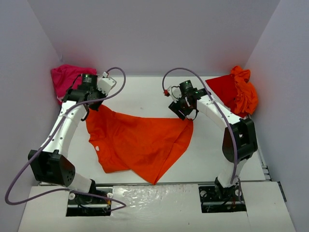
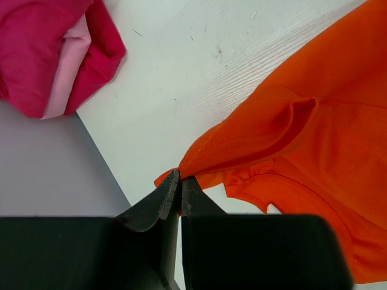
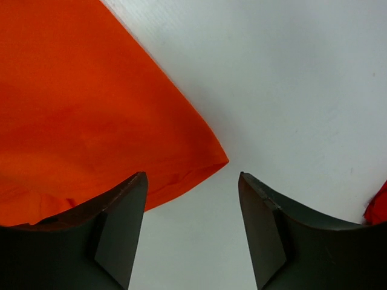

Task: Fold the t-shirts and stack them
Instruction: Flatten out the tshirt

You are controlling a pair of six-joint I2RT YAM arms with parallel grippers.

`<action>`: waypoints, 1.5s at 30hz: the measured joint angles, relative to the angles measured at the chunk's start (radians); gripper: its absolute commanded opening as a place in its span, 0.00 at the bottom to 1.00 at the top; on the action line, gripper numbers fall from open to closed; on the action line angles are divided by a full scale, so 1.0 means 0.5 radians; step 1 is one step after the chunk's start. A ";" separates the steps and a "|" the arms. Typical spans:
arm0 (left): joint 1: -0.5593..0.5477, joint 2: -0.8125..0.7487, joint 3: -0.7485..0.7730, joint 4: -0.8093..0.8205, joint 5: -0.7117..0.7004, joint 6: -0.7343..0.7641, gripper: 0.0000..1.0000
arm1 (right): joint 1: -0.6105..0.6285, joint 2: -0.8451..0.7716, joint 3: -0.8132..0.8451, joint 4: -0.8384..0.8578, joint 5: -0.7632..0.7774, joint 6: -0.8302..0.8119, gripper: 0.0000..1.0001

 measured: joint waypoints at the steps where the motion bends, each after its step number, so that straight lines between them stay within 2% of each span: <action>1: -0.007 0.013 -0.044 0.041 -0.028 0.000 0.00 | 0.000 0.032 0.039 0.003 0.008 -0.007 0.62; 6: -0.045 0.123 -0.135 0.225 -0.166 -0.003 0.00 | 0.015 0.029 0.216 0.010 -0.068 -0.038 0.58; 10: -0.053 0.228 -0.140 0.317 -0.246 -0.031 0.00 | 0.154 -0.033 0.223 -0.112 -0.189 -0.065 0.56; 17: -0.077 0.334 -0.140 0.379 -0.367 -0.094 0.00 | 0.533 -0.071 -0.007 -0.427 -0.452 -0.096 0.53; 23: -0.140 0.341 -0.140 0.379 -0.435 -0.112 0.00 | 0.555 -0.071 -0.151 -0.594 -0.588 -0.094 0.54; 30: -0.187 0.341 -0.140 0.373 -0.455 -0.135 0.00 | 0.590 -0.052 -0.264 -0.637 -0.683 -0.097 0.54; 35: -0.188 0.341 -0.140 0.367 -0.472 -0.139 0.00 | 0.682 0.099 -0.264 -0.611 -0.728 -0.089 0.54; 45: -0.188 0.336 -0.161 0.351 -0.505 -0.136 0.00 | 0.758 0.356 -0.207 -0.432 -0.595 0.067 0.52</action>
